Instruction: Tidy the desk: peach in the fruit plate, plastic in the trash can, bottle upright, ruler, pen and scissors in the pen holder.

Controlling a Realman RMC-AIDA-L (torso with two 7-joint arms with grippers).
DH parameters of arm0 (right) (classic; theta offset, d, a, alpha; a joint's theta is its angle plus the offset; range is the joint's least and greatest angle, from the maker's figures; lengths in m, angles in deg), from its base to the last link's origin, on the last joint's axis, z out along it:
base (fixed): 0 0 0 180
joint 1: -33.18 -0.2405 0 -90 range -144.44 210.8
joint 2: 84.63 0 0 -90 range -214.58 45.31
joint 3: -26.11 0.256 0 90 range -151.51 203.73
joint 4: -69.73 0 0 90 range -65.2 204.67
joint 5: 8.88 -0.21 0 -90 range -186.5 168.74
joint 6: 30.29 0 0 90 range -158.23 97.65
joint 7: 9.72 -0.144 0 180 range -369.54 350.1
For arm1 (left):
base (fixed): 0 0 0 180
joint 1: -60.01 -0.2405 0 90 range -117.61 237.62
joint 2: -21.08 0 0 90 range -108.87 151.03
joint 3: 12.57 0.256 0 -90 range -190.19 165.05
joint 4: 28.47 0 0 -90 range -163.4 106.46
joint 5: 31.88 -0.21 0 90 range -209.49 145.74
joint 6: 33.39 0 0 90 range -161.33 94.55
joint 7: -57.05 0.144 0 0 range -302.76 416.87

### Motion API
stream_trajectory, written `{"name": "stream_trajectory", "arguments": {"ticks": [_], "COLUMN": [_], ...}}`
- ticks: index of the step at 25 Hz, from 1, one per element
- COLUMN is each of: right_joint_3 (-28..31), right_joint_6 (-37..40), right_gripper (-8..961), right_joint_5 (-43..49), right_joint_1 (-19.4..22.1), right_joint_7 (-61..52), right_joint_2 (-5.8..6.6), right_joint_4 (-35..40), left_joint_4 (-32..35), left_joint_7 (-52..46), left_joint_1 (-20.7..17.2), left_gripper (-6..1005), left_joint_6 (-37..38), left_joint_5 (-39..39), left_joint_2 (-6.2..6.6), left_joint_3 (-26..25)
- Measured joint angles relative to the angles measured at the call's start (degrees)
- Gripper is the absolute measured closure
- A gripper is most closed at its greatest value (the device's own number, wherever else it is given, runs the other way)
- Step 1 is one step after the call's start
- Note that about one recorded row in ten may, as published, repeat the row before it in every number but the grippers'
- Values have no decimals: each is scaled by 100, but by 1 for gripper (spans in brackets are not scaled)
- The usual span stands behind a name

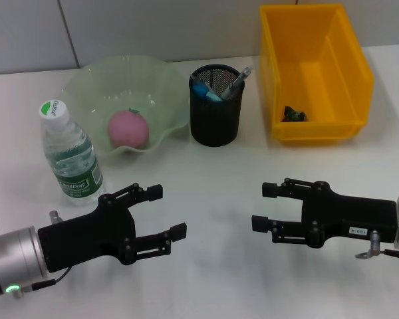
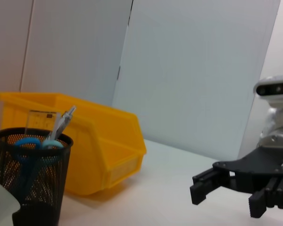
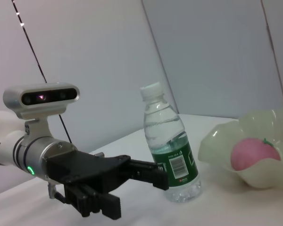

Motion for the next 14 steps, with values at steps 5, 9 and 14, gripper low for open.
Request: {"name": "stream_trajectory", "arguments": {"ticks": [5,9,14], "right_joint_3": [3,4,6], "right_joint_6": [-12,-13,-13], "right_gripper": [180,180,180], "right_joint_5": [0,-1,-5], "right_joint_1": [-54,-62,-62], "right_joint_7": [-4,-16,-24], "right_joint_2": [-40,-43,-48], "right_joint_4": [8,8,9], "left_joint_4": [119,132,138], "left_joint_7": [-99,-112,-112], "left_joint_1": [4,4,2], "left_gripper": [126,126,126], "left_joint_6": [-32,-32,-29], "left_joint_5": [-74,-78,-83], "left_joint_2": [2,24,36], "left_joint_3": [27,37,38]}}
